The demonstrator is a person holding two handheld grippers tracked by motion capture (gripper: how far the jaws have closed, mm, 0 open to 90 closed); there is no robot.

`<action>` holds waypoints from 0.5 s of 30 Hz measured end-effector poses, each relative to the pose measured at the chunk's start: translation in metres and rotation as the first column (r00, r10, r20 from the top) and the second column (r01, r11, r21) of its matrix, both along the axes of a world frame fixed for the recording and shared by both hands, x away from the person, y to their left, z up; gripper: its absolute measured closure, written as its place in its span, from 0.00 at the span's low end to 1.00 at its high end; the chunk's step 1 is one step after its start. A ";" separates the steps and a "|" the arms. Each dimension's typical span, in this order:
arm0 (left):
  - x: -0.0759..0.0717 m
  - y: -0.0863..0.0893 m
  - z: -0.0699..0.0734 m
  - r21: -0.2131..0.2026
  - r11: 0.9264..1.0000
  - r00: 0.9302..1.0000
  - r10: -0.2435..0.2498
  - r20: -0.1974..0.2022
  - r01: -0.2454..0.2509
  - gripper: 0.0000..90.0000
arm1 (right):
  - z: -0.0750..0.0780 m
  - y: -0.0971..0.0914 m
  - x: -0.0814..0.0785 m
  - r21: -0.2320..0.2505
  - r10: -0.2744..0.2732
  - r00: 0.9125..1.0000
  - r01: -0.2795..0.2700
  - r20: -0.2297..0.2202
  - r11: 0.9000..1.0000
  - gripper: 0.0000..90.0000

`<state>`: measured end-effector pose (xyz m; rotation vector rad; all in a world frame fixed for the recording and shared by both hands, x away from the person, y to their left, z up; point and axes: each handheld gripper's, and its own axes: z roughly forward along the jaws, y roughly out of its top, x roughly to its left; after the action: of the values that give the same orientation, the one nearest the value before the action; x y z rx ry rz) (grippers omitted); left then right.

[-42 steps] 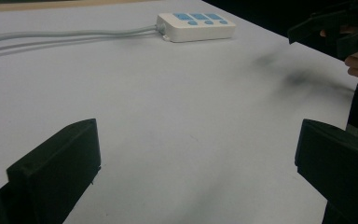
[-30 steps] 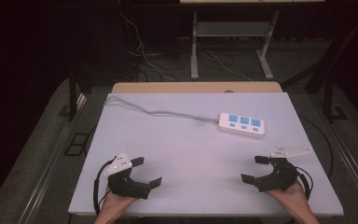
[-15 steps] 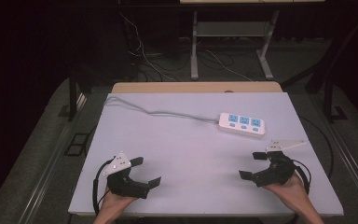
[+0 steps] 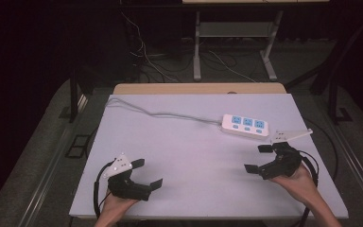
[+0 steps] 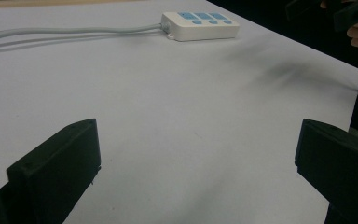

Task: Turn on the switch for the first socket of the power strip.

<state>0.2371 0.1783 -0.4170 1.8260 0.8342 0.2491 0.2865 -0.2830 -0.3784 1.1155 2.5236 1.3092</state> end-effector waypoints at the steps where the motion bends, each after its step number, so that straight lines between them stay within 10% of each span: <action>1: 0.000 0.000 0.000 0.000 1.000 1.000 0.001 0.000 -0.001 0.00 | 0.001 -0.001 0.002 0.001 0.001 1.000 -0.001 0.000 1.000 0.00; 15: 0.000 0.001 0.000 -0.001 1.000 1.000 0.000 -0.002 0.000 0.00 | 0.012 0.003 0.022 -0.044 0.024 1.000 -0.025 -0.018 0.999 0.00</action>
<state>0.2372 0.1790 -0.4174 1.8257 0.8357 0.2478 0.3083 -0.2802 -0.3659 1.0957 2.5736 1.2474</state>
